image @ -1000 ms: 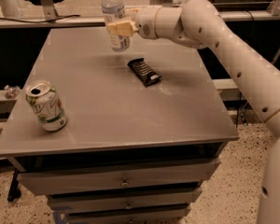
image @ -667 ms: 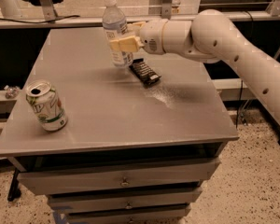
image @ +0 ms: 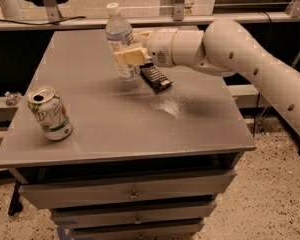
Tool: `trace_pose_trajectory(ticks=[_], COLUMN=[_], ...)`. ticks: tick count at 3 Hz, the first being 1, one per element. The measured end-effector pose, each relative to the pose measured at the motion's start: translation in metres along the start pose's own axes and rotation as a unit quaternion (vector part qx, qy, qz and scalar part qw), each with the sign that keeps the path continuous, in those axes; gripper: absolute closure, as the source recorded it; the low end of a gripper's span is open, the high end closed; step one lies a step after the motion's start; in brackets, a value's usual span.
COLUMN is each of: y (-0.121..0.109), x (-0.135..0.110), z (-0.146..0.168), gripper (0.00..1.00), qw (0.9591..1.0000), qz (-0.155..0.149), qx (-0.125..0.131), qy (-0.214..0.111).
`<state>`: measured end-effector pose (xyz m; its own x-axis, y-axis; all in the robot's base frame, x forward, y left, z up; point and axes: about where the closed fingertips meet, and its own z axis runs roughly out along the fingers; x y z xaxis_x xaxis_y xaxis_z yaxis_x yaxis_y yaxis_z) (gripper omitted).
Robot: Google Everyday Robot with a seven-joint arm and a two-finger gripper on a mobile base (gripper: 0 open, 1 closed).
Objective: Move blue plastic bottle near 7up can
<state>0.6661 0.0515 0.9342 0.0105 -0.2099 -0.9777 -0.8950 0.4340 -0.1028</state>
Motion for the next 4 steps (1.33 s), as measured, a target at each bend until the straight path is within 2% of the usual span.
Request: trace_pose_trajectory(ticks=[1,2,3,4], y=[0.032,0.064,0.093,0.119], x=[-0.001,-0.008,-0.020,-0.026], z=[0.001,0.007,0.011,0.002], gripper=[1.00,1.00,1.00,1.00], qw=[0.9999,0.9986,0.9954,0.9933], qz=[-0.004,0.006,0.021,0.034], qx=[-0.011,-0.026,-0.050,-0.070], qy=[-0.012,-0.045,-0.079,-0.086])
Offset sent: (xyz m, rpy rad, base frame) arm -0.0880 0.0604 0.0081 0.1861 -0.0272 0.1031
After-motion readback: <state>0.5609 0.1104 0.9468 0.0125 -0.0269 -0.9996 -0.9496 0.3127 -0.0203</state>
